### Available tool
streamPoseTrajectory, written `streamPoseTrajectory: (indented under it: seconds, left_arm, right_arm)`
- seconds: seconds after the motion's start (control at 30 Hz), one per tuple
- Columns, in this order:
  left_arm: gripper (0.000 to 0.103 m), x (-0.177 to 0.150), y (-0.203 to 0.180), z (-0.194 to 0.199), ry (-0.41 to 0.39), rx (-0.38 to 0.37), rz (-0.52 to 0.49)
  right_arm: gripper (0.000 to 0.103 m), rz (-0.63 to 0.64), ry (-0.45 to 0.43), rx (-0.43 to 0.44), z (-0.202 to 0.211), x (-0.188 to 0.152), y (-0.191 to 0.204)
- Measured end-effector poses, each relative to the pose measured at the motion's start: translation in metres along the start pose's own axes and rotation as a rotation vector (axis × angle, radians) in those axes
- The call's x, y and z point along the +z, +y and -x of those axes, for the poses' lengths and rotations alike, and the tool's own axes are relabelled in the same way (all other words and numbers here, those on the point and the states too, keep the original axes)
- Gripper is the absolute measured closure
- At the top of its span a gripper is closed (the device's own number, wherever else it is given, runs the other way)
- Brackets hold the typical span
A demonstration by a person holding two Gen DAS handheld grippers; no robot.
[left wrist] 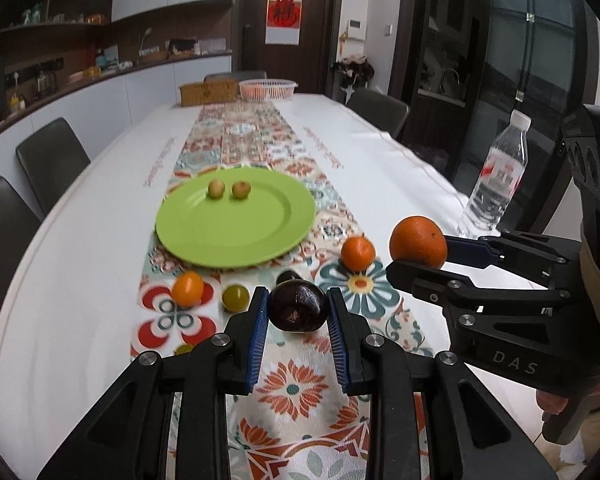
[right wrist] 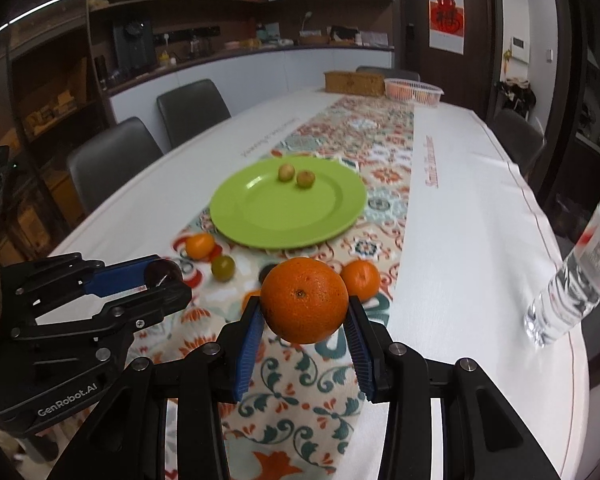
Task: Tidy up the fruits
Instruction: 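Close the left tool on the plum while the right tool grasps the mandarin, then carry the plum in the left tool over the plate while the right tool carries the mandarin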
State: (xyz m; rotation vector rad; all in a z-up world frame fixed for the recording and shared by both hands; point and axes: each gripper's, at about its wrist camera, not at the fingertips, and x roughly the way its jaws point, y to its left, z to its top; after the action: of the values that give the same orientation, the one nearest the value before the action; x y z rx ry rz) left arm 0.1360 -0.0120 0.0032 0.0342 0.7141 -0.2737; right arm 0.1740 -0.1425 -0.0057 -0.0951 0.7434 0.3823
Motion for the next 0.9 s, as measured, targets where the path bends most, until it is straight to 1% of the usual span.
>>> streamPoseTrajectory:
  seconds: [0.2, 0.47, 0.7, 0.9]
  left_arm:
    - [0.074, 0.016, 0.006, 0.01, -0.056, 0.023, -0.014]
    - [0.074, 0.04, 0.019, 0.008, -0.099, 0.051, -0.033]
    - [0.074, 0.06, 0.035, -0.005, -0.1, 0.056, -0.036]
    - [0.074, 0.077, 0.051, -0.024, -0.081, 0.061, -0.029]
  right_arm:
    - [0.061, 0.012, -0.048, 0.01, 0.005, 0.018, 0.005]
    - [0.061, 0.02, -0.081, 0.014, -0.001, 0.043, 0.008]
    - [0.061, 0.05, -0.099, 0.001, -0.012, 0.067, 0.011]
    - [0.061, 0.044, -0.074, 0.008, -0.037, 0.087, 0.008]
